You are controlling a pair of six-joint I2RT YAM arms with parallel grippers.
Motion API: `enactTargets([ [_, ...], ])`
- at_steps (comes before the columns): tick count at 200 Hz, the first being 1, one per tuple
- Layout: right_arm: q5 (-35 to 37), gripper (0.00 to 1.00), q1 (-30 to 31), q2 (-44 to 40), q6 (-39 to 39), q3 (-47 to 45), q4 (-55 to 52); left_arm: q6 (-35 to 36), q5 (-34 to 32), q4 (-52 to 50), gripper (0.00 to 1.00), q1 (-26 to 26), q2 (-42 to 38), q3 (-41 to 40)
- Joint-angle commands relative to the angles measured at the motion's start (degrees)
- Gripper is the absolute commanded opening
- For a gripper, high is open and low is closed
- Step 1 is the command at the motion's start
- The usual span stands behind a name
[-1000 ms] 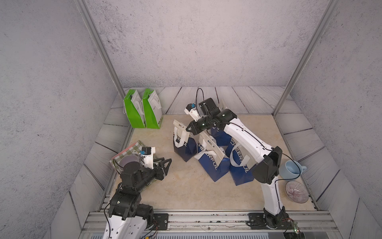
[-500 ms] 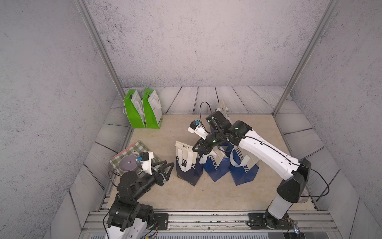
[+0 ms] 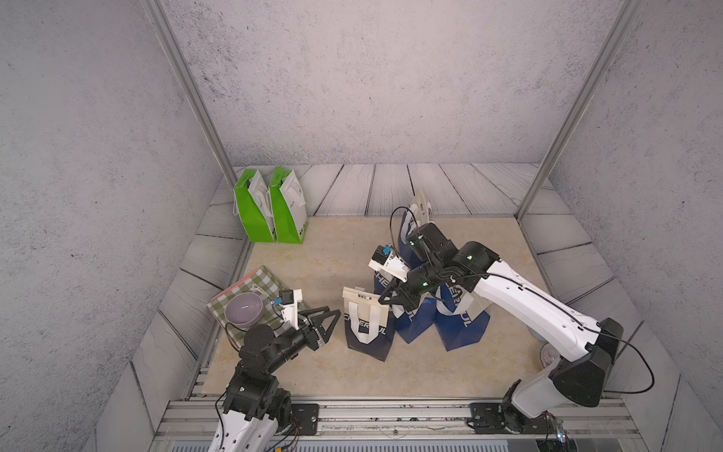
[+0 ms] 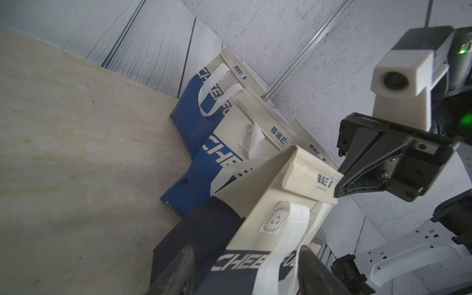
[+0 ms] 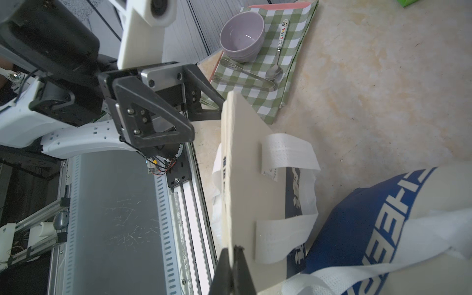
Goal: Open the takeout bag
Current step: Place the takeout bag at the center of the board, then open the takeout bag at the center of the board.
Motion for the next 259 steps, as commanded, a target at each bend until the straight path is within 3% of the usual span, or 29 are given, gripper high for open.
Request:
enactTargets([
  [1,-0.9,0.00,-0.1,-2.6,-1.3,-1.1,0.9,-0.6,0.2,6.9,0.65,-2.1,-0.3,-0.9],
  [27,-0.7,0.02,-0.2,-4.9,-0.2,-4.6,3.2,-0.8,-2.9,8.0,0.65,-5.2,-1.3,-3.3],
  [46,-0.6,0.09,-0.1,-5.8,0.5,-5.7,4.2,-1.6,-5.9,10.8,0.65,-9.1,-1.4,-7.0],
  [67,-0.2,0.21,-0.2,-6.3,0.6,-6.0,4.2,2.3,-10.0,9.3,0.66,-13.2,-1.0,-8.0],
  [122,-0.1,0.33,-0.2,-7.6,1.4,-7.1,4.2,5.4,-10.7,15.2,0.65,-14.5,5.5,-9.2],
  [151,2.2,0.36,-0.2,-9.2,3.0,-7.5,5.4,6.1,-10.4,24.8,0.65,-16.0,8.4,-13.1],
  [210,1.0,0.38,-0.1,-14.7,7.3,-10.1,9.6,11.5,-11.4,26.0,0.60,-21.9,8.0,-13.8],
  [231,2.7,0.40,-0.2,-16.6,9.5,-10.3,11.7,11.9,-10.7,26.1,0.49,-23.0,9.1,-13.0],
  [259,3.7,0.41,-0.2,-18.4,11.5,-11.1,14.2,12.2,-10.5,24.8,0.45,-24.5,9.4,-13.0],
])
